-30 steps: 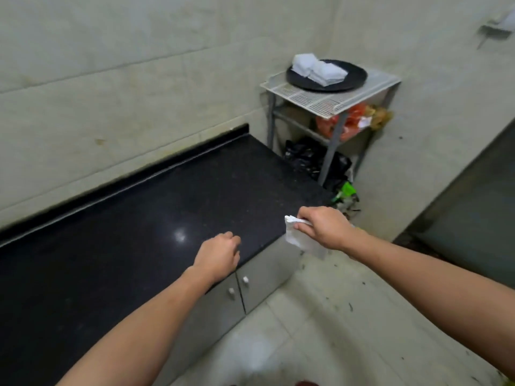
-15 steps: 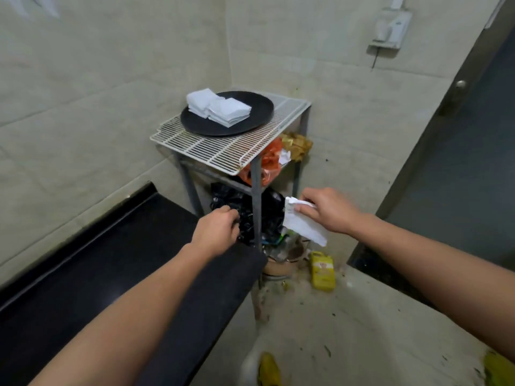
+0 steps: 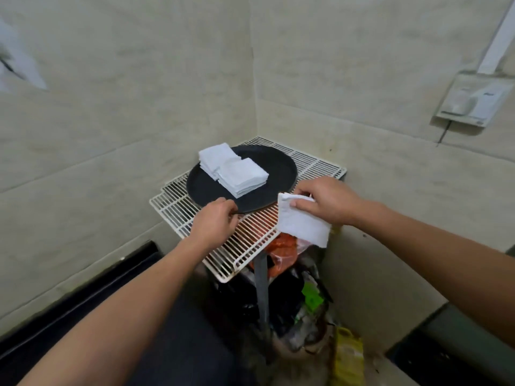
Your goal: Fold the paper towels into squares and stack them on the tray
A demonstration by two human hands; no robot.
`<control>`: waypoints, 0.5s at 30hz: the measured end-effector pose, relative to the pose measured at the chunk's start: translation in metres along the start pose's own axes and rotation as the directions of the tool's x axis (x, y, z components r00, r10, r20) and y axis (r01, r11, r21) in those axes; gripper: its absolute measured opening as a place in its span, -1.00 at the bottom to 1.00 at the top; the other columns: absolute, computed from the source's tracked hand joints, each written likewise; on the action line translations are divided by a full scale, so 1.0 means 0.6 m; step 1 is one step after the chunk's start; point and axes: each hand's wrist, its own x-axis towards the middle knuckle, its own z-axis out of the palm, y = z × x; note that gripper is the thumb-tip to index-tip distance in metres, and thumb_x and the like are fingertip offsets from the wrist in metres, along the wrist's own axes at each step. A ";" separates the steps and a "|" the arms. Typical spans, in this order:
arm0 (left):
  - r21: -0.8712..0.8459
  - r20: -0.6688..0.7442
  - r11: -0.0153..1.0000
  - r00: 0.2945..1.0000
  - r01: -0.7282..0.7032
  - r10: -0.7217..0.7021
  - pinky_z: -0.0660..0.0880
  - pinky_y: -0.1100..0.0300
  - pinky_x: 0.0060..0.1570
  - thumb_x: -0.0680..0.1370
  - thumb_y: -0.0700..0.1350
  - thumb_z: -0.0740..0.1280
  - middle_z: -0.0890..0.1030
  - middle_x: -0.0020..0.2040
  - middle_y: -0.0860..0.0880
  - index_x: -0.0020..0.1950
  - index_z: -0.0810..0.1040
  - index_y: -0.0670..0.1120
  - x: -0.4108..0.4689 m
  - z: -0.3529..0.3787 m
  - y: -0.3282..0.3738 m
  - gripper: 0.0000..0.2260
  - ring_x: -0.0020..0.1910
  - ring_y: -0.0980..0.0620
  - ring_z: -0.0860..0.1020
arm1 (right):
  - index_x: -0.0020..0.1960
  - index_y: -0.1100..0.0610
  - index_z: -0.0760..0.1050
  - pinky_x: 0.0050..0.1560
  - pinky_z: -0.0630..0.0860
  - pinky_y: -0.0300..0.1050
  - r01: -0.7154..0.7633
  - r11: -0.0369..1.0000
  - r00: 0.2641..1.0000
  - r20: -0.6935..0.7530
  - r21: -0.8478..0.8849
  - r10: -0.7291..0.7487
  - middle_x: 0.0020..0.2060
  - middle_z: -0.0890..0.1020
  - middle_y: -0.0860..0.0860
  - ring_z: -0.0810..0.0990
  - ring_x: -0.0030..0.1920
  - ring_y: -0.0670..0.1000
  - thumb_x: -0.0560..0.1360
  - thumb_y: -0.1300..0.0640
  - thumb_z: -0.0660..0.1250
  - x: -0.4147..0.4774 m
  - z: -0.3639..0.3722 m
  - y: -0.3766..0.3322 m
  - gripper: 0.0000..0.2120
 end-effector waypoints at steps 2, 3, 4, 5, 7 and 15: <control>-0.138 -0.018 0.981 0.990 0.136 -0.140 0.54 0.08 -0.03 0.52 -0.09 0.32 0.60 -0.02 0.01 0.13 0.58 -0.06 0.042 0.009 0.001 -0.79 -0.07 0.02 0.56 | 0.00 -0.04 0.53 -0.12 0.50 -0.02 0.082 0.996 0.996 0.032 0.043 -0.083 -0.09 0.63 -0.08 0.53 -0.13 -0.04 0.55 -0.12 0.25 0.058 -0.012 0.032 -0.81; -0.252 -0.030 0.947 0.976 0.200 -0.215 0.53 0.11 0.00 0.52 -0.11 0.34 0.61 0.00 0.00 0.16 0.58 -0.08 0.065 0.013 0.002 -0.77 -0.06 0.04 0.57 | 0.00 -0.04 0.54 -0.10 0.51 0.00 0.126 0.990 0.991 0.044 0.067 -0.129 -0.08 0.63 -0.08 0.55 -0.12 -0.03 0.54 -0.10 0.26 0.088 -0.020 0.046 -0.82; -0.367 -0.032 0.897 0.960 0.246 -0.277 0.53 0.14 0.03 0.51 -0.15 0.35 0.62 0.02 0.00 0.18 0.57 -0.09 0.085 0.016 0.005 -0.76 -0.04 0.05 0.57 | 0.01 -0.03 0.56 -0.08 0.51 0.02 0.163 0.983 0.984 0.056 0.084 -0.168 -0.08 0.64 -0.09 0.56 -0.10 -0.03 0.54 -0.08 0.27 0.117 -0.027 0.057 -0.83; -0.463 -0.022 0.839 0.942 0.287 -0.334 0.52 0.15 0.07 0.52 -0.18 0.35 0.62 0.05 -0.01 0.20 0.56 -0.11 0.108 0.017 0.011 -0.74 -0.01 0.05 0.57 | 0.02 -0.02 0.57 -0.07 0.51 0.02 0.206 0.974 0.975 0.065 0.094 -0.213 -0.06 0.64 -0.08 0.56 -0.08 -0.02 0.53 -0.06 0.28 0.150 -0.036 0.069 -0.83; -0.605 0.047 0.715 0.912 0.350 -0.407 0.52 0.15 0.11 0.51 -0.27 0.33 0.60 0.12 -0.02 0.24 0.53 -0.11 0.145 0.018 0.023 -0.70 0.07 0.04 0.56 | 0.04 -0.01 0.57 -0.05 0.49 0.00 0.282 0.953 0.954 0.070 0.115 -0.291 -0.02 0.64 -0.07 0.56 -0.05 -0.01 0.53 -0.04 0.28 0.204 -0.049 0.083 -0.83; -0.825 0.215 0.370 0.843 0.426 -0.493 0.51 0.08 -0.06 0.42 -0.29 0.39 0.67 0.00 -0.10 0.05 0.60 -0.16 0.225 0.005 0.032 -0.78 -0.04 -0.02 0.61 | 0.02 0.05 0.56 -0.04 0.45 -0.04 0.406 0.875 0.898 0.061 0.263 -0.436 -0.12 0.56 -0.08 0.53 -0.06 0.01 0.54 0.04 0.31 0.385 -0.068 0.089 -0.88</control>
